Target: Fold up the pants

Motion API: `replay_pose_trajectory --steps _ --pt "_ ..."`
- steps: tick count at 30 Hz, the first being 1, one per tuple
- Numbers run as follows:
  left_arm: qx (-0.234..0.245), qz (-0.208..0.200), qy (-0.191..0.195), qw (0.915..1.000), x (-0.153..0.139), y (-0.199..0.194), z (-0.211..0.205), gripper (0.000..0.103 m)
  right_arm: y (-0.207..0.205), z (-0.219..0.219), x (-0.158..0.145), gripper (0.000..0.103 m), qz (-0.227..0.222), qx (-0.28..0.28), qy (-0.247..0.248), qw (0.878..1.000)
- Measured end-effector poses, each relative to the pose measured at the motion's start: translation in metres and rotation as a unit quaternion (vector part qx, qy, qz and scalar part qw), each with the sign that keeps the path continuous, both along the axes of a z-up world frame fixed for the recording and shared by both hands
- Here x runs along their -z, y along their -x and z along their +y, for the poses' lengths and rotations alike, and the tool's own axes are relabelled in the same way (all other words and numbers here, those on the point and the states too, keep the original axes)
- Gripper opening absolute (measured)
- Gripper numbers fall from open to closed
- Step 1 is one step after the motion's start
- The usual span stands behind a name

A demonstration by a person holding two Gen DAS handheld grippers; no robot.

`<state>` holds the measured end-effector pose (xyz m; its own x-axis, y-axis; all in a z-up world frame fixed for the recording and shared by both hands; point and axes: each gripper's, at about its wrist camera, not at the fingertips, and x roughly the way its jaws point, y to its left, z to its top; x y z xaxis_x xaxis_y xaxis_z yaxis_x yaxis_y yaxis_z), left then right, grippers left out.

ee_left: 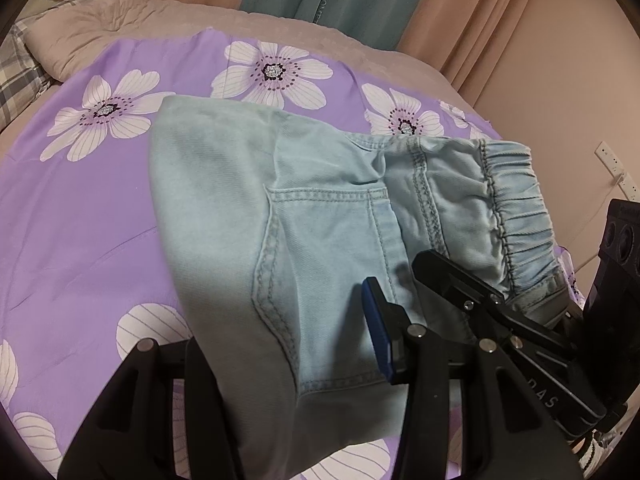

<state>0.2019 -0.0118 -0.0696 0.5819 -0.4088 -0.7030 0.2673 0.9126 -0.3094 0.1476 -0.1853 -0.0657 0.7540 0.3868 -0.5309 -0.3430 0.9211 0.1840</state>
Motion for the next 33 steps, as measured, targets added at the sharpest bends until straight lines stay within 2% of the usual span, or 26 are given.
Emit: replay_pose_trajectory --steps 24,33 --pt "-0.013 0.013 -0.008 0.9998 0.016 -0.025 0.003 0.045 -0.011 0.006 0.005 0.034 0.016 0.002 0.010 1.000" --pt "-0.014 0.034 -0.012 0.9992 0.030 -0.035 0.004 0.045 -0.022 0.006 0.008 0.034 0.045 0.001 0.009 0.999"
